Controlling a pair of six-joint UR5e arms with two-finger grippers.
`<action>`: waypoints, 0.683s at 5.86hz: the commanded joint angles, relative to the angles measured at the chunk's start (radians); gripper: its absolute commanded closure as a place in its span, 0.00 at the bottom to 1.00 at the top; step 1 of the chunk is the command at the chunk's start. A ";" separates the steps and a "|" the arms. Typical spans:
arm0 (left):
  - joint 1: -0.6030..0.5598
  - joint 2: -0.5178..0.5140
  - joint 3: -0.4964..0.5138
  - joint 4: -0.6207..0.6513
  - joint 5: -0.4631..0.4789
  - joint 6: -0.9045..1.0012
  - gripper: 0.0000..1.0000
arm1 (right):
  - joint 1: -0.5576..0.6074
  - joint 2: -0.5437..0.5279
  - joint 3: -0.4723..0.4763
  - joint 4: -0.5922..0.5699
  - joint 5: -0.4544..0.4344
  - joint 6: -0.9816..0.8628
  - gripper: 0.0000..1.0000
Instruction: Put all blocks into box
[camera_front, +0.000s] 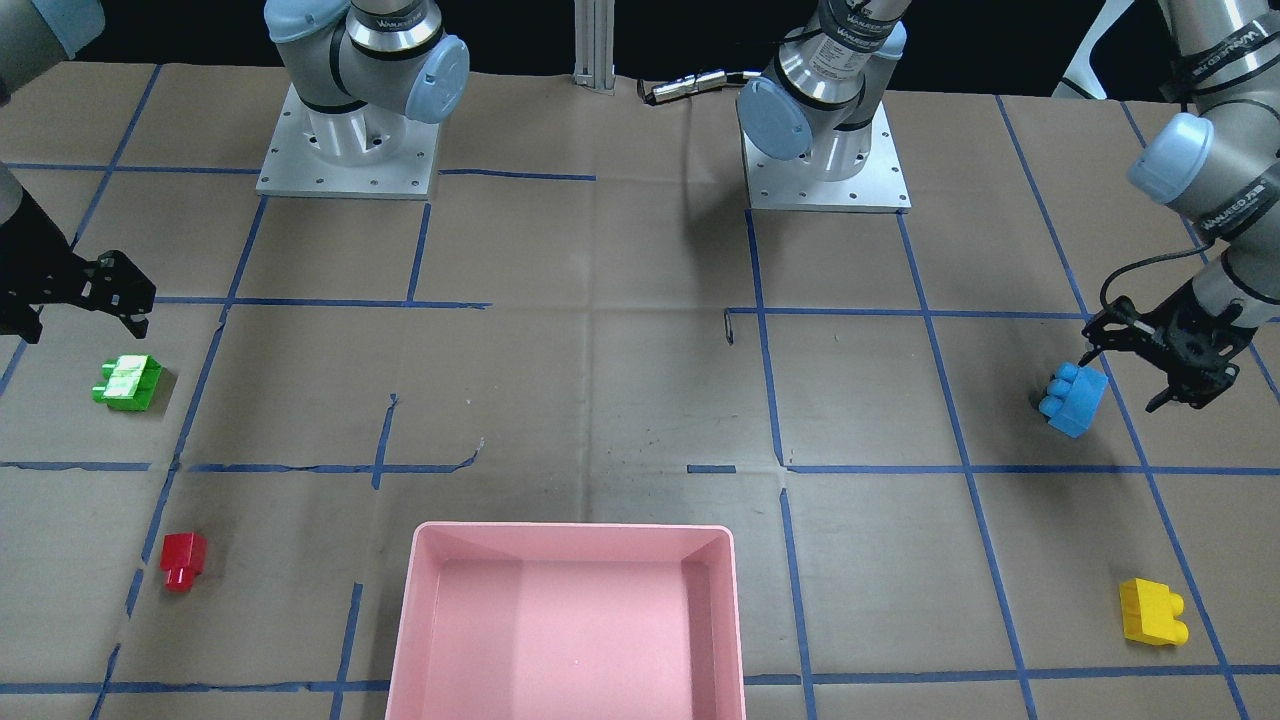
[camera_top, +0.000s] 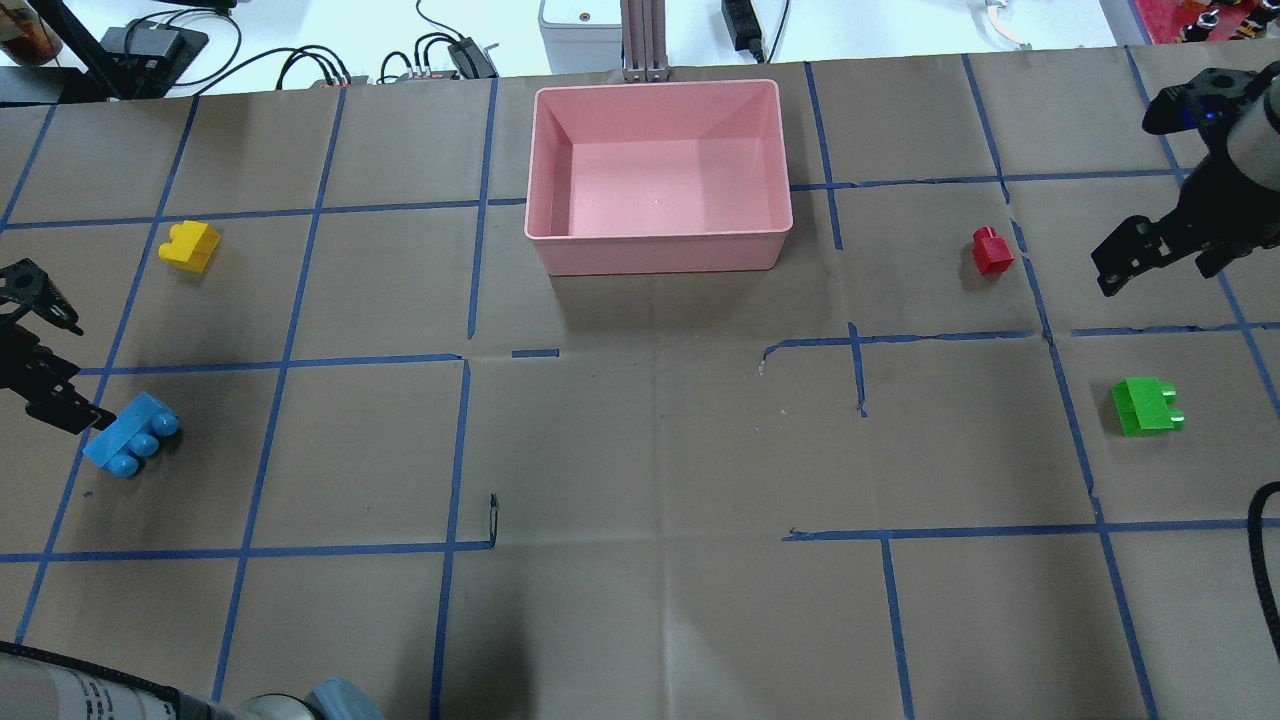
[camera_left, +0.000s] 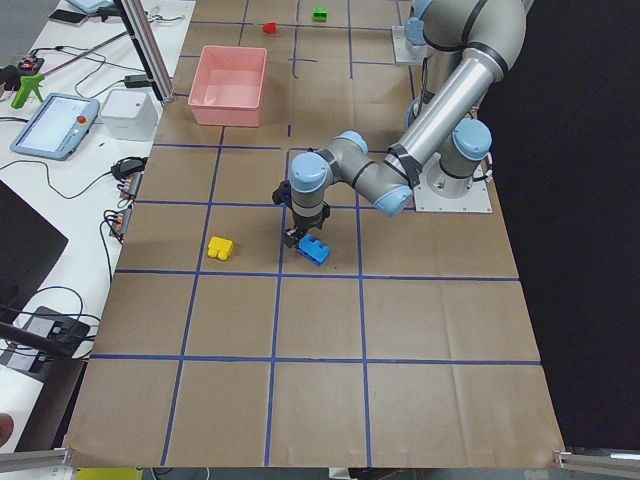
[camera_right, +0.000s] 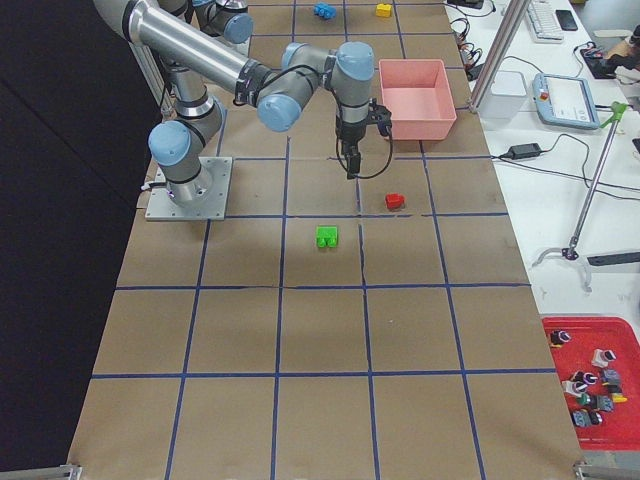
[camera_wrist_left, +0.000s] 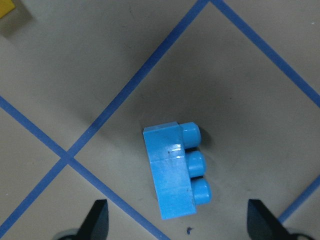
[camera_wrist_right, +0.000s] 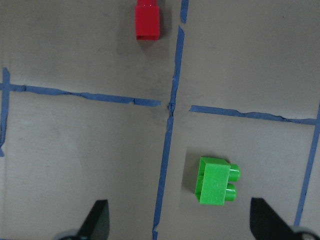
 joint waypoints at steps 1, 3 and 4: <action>0.000 -0.035 -0.044 0.055 -0.018 -0.027 0.05 | -0.114 -0.002 0.151 -0.118 -0.004 -0.010 0.00; 0.003 -0.060 -0.052 0.093 -0.009 -0.012 0.05 | -0.228 0.007 0.194 -0.100 0.126 0.229 0.00; 0.003 -0.062 -0.053 0.095 -0.009 -0.016 0.05 | -0.231 0.011 0.231 -0.112 0.124 0.204 0.01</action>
